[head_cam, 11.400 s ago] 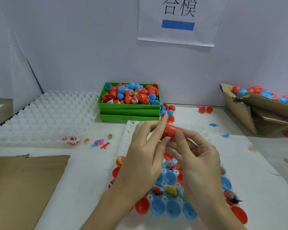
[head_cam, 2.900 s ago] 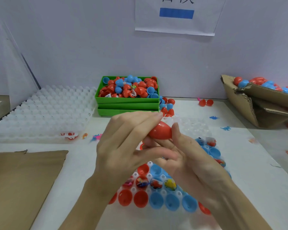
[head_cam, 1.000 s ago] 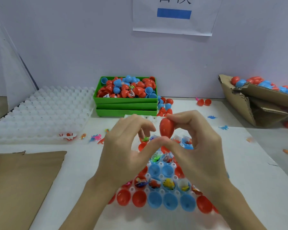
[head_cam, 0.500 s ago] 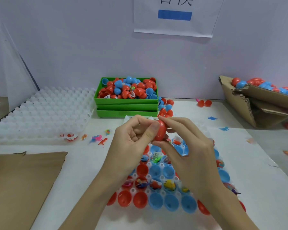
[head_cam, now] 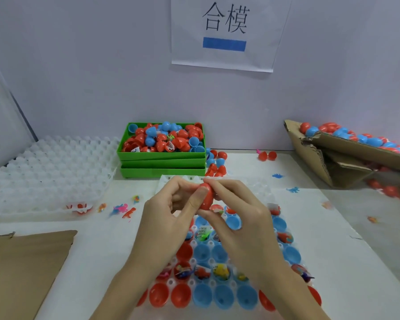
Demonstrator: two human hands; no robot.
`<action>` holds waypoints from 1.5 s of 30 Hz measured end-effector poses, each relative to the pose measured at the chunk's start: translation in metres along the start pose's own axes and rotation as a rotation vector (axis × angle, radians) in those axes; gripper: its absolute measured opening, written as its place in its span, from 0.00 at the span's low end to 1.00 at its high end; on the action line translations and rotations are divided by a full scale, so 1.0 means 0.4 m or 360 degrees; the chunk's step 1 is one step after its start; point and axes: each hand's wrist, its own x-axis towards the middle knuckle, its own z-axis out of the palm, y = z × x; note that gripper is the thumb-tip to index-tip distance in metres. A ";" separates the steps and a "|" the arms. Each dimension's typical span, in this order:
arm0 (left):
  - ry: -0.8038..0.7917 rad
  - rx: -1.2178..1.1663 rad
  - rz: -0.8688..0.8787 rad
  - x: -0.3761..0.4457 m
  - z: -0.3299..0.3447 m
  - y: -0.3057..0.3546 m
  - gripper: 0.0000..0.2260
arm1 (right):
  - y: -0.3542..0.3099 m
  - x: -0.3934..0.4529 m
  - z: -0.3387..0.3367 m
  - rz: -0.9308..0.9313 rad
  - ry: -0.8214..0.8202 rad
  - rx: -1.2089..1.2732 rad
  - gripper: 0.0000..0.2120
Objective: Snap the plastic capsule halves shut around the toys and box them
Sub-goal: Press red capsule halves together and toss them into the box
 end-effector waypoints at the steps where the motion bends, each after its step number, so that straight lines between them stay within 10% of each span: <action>1: 0.0015 0.0146 0.0040 0.001 -0.002 -0.005 0.11 | 0.000 0.001 0.000 0.0046 -0.0032 -0.0009 0.24; 9: 0.0355 0.0280 0.0086 0.014 -0.033 -0.024 0.30 | 0.071 0.131 -0.093 0.1242 0.0080 0.1353 0.20; 14: 0.0357 0.0328 0.0112 0.018 -0.038 -0.025 0.28 | 0.199 0.354 -0.278 0.1140 0.0747 0.2217 0.19; 19: 0.0275 0.0439 0.0131 0.024 -0.043 -0.032 0.27 | 0.280 0.317 -0.276 0.1267 0.0276 0.1349 0.21; 26: 0.0169 0.0611 0.0101 0.020 -0.046 -0.038 0.31 | 0.225 0.125 -0.153 0.0730 -0.0174 -0.0173 0.07; 36: 0.0285 0.0677 0.0001 0.022 -0.068 -0.037 0.28 | 0.085 0.070 -0.062 0.0212 -0.0827 -0.0329 0.13; 45: -0.0420 0.1527 -0.0091 0.013 -0.042 -0.058 0.14 | 0.070 0.060 -0.037 0.0212 -0.0803 -0.0378 0.16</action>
